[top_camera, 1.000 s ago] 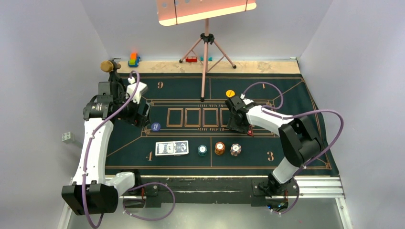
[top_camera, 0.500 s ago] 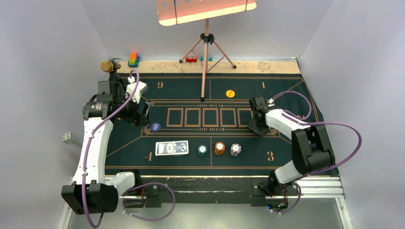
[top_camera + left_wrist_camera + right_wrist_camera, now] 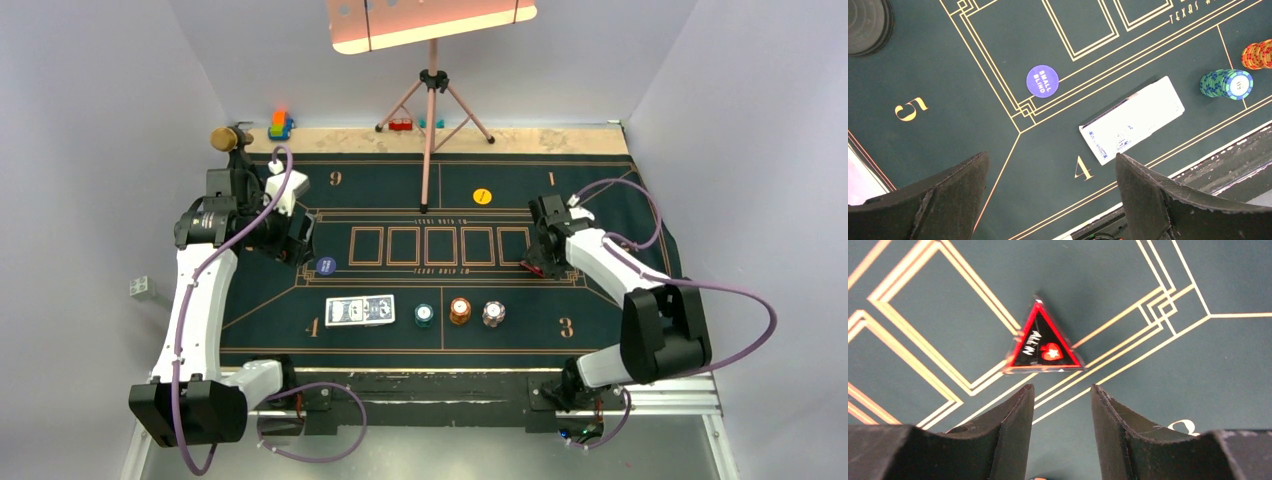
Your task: Distribute texas hold em gaming equipment
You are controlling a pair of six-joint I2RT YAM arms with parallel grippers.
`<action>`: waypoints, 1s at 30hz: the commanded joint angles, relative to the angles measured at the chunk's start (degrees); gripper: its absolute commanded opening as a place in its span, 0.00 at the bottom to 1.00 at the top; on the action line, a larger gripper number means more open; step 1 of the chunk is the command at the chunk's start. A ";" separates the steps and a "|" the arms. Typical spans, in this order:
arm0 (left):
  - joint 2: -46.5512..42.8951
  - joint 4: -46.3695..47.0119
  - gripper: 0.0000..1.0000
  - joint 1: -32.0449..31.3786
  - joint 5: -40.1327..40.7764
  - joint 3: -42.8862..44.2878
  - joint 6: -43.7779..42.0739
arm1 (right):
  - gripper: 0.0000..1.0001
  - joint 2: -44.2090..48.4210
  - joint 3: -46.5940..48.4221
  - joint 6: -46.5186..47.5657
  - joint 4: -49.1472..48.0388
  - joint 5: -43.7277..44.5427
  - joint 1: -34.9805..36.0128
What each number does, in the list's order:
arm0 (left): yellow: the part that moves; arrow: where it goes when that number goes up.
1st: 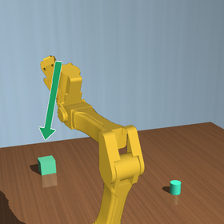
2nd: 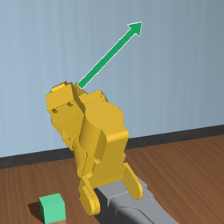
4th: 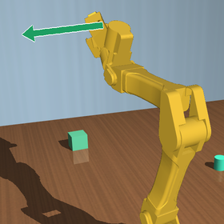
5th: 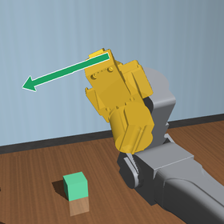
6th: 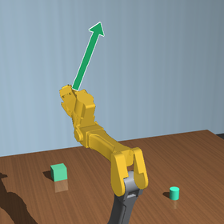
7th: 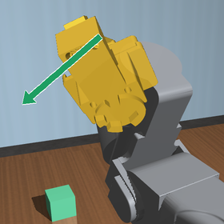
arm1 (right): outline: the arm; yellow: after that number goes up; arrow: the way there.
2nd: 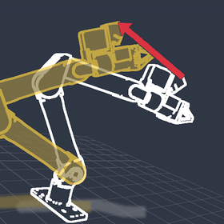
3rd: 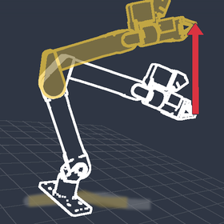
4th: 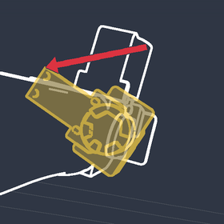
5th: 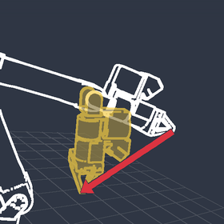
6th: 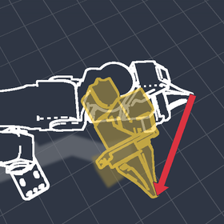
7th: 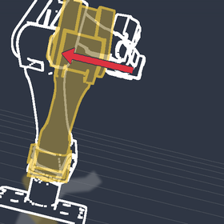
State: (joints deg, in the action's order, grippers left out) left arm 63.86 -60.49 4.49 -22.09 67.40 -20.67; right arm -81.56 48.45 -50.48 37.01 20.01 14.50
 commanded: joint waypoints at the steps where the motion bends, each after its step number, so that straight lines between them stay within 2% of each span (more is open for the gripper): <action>1: -0.20 0.99 1.00 0.36 -0.58 0.29 -1.05 | 0.49 -0.54 6.43 2.95 -1.48 -0.12 1.37; 6: -0.36 1.03 1.00 0.37 -0.16 0.41 -0.96 | 0.49 -7.71 11.62 3.67 -1.73 0.03 1.41; 12: -0.78 0.98 1.00 0.41 0.59 0.37 -1.26 | 0.49 -12.00 12.29 3.78 -1.79 1.41 1.38; 24: -0.70 1.04 1.00 0.37 1.16 0.55 -1.56 | 0.55 -10.47 7.91 3.55 1.31 5.65 1.32; 30: -0.80 0.81 1.00 0.36 1.08 0.47 -1.76 | 0.59 -11.28 9.11 3.85 2.72 6.88 1.32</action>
State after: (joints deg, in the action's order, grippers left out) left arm 63.83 -60.49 4.49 -20.82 67.37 -20.84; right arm -94.00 56.77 -46.41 37.36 23.79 15.75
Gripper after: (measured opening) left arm 0.996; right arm 0.580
